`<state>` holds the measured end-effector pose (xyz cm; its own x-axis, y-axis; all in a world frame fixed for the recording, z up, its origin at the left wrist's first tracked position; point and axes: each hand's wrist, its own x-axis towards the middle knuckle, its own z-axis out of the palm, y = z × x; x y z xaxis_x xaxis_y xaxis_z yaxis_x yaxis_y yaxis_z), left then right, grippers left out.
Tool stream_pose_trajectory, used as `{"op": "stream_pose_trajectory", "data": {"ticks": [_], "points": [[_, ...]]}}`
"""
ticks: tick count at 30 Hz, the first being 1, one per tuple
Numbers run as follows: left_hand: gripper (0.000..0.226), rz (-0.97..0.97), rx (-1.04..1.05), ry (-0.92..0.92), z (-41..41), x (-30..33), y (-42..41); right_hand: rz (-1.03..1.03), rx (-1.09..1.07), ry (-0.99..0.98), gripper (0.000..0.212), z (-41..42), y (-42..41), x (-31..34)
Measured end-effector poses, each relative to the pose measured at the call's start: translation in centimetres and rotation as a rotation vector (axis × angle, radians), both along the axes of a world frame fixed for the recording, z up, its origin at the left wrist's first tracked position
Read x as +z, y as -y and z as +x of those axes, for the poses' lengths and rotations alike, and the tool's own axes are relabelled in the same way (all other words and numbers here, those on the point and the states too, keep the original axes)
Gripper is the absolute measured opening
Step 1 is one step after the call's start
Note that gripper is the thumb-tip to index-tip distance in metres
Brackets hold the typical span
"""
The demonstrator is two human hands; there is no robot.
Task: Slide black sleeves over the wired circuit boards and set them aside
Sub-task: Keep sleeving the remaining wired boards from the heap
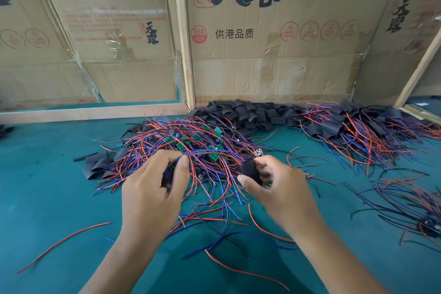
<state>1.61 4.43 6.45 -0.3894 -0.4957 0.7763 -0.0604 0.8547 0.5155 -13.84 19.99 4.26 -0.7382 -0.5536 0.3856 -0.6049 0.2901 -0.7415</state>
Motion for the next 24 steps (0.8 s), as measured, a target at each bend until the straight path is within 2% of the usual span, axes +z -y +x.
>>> {"op": "stream_pose_trajectory", "data": {"ticks": [6, 11, 16, 20, 22, 24], "points": [[0.019, -0.006, -0.034, 0.017, 0.0, 0.0, -0.4, 0.039, -0.031, -0.033, 0.026, 0.0, -0.1, 0.2], [0.018, 0.007, -0.068, 0.042, 0.1, -0.1, -0.4, 0.042, -0.030, -0.265, 0.024, 0.2, -0.2, 0.1], [0.015, 0.048, -0.123, 0.154, 0.0, -0.2, -0.5, -0.034, 0.035, -0.495, 0.037, 0.4, 0.1, -0.4], [0.018, 0.211, -0.322, 0.300, -0.7, -0.7, -1.5, -0.062, 0.054, -0.644, 0.040, 0.4, 0.2, -0.6], [0.027, 0.323, -0.407, 0.351, -0.9, -1.0, -1.8, -0.051, 0.094, -0.643, 0.041, 0.5, 0.2, -0.6], [0.030, 0.346, -0.448, 0.421, -0.9, -1.1, -1.8, -0.046, 0.158, -0.597, 0.041, 0.5, 0.1, -0.6]]}}
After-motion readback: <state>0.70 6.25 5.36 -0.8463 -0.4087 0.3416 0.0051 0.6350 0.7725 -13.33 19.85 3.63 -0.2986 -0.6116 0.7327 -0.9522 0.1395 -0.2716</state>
